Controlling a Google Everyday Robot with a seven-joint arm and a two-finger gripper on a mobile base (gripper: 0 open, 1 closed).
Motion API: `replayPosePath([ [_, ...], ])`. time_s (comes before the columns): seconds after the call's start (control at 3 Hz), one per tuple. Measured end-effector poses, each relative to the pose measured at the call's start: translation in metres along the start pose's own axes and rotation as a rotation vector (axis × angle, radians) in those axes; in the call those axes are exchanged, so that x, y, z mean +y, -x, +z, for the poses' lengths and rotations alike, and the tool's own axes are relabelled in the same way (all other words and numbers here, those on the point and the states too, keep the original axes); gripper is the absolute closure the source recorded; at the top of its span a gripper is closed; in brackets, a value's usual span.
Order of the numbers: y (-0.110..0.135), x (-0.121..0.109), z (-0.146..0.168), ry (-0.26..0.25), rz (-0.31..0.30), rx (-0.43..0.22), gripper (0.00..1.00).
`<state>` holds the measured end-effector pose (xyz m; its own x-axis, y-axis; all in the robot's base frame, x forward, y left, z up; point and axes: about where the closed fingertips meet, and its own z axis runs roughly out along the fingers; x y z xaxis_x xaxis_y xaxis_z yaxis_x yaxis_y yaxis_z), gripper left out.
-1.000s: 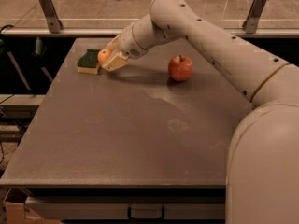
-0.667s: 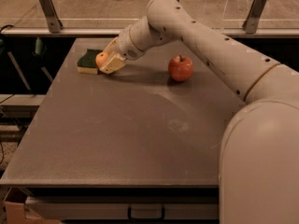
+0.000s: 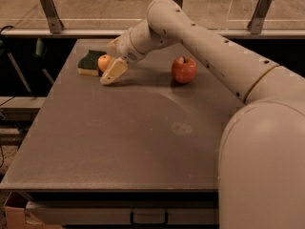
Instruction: Move orange near sponge
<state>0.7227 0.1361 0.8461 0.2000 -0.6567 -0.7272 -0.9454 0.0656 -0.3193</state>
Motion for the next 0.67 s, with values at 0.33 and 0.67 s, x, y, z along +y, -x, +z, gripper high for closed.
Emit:
replayPosePath([
  [0.33,0.004,0.002,-0.005,-0.006,-0.007,-0.006,0.00],
  [0.67,0.010,0.009,-0.035,-0.030,-0.020,-0.034,0.00],
])
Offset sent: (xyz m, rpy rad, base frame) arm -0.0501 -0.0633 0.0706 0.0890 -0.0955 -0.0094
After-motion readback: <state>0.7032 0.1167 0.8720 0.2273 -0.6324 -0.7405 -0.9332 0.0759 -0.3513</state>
